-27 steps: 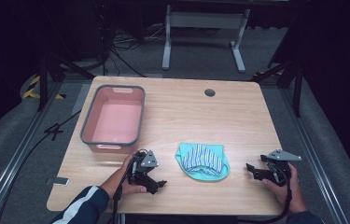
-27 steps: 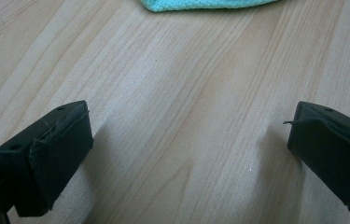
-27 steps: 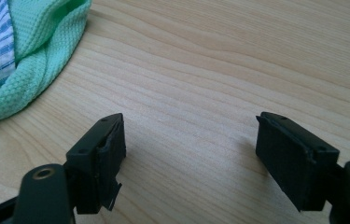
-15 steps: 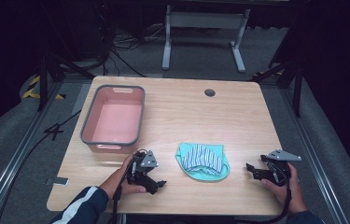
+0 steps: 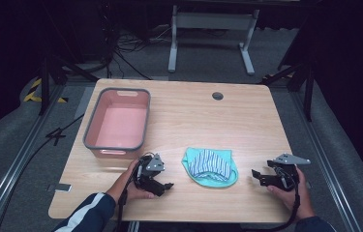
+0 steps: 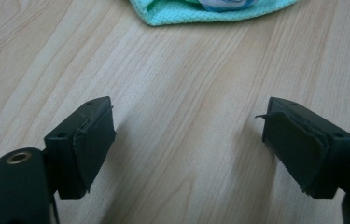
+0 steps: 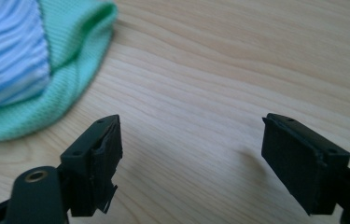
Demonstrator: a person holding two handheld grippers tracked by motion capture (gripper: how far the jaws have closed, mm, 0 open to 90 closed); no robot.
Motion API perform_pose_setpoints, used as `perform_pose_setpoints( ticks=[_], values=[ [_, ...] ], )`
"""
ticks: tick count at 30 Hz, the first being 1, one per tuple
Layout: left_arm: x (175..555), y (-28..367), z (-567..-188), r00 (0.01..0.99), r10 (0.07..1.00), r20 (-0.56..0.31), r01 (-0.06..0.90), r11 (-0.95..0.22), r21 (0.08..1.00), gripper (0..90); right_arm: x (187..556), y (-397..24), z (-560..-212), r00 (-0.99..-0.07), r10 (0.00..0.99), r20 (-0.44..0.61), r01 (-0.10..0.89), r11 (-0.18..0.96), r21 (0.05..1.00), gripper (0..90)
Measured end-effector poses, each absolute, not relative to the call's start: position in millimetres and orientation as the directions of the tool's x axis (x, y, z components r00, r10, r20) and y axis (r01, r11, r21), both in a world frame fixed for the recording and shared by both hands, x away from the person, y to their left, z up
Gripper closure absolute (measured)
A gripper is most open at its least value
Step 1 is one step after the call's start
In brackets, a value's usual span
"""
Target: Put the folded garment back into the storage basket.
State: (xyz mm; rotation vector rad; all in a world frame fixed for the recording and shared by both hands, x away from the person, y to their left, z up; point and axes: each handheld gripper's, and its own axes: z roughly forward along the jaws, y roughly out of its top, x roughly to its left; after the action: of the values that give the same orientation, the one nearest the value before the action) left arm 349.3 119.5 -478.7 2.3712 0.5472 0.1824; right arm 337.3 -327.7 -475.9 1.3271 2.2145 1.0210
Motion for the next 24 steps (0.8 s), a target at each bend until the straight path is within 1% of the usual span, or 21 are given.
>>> perform_pose_setpoints(
  ticks=[1,2,4,6,9,11,15,16,19,24],
  values=[
    [349.6,117.2,-477.9,0.899,0.437,-0.016,0.342,-0.68,0.648,16.0,337.5,-325.3,-473.6,-0.506,0.861,0.057,0.601,0.304,0.739,22.0],
    [350.3,114.7,-477.0,0.902,0.431,-0.008,0.333,-0.685,0.648,16.8,337.7,-322.3,-471.5,-0.514,0.856,0.058,0.598,0.308,0.74,22.1],
    [352.1,109.6,-473.3,0.9,0.435,0.013,0.322,-0.686,0.653,20.5,338.8,-315.5,-468.1,-0.538,0.841,0.05,0.588,0.332,0.738,23.3],
    [353.8,107.7,-471.5,0.898,0.44,0.015,0.326,-0.686,0.651,22.1,340.9,-309.1,-465.9,-0.553,0.833,0.034,0.583,0.357,0.73,24.3],
    [360.1,101.0,-467.2,0.889,0.458,0.016,0.341,-0.684,0.645,24.3,343.8,-301.4,-462.9,-0.569,0.821,0.041,0.579,0.365,0.729,26.0],
    [363.9,96.4,-464.3,0.88,0.475,0.023,0.345,-0.671,0.656,24.3,346.1,-293.9,-460.6,-0.584,0.811,0.039,0.57,0.375,0.731,26.7],
    [375.1,87.5,-455.2,0.866,0.5,0.008,0.369,-0.649,0.666,25.2,351.4,-275.0,-456.4,-0.628,0.778,0.019,0.544,0.42,0.726,28.1],
    [377.8,85.9,-453.7,0.861,0.509,0.004,0.374,-0.638,0.672,26.5,352.9,-271.1,-456.2,-0.635,0.772,0.017,0.541,0.429,0.723,28.3],
    [387.4,81.0,-450.2,0.846,0.533,-0.019,0.396,-0.603,0.692,27.0,359.4,-261.0,-456.0,-0.643,0.765,0.02,0.545,0.44,0.713,29.5],
    [399.8,68.2,-455.3,0.837,0.547,-0.029,0.417,-0.603,0.68,26.9,370.6,-245.5,-454.3,-0.641,0.768,0.023,0.554,0.441,0.706,33.3]
  ],
)
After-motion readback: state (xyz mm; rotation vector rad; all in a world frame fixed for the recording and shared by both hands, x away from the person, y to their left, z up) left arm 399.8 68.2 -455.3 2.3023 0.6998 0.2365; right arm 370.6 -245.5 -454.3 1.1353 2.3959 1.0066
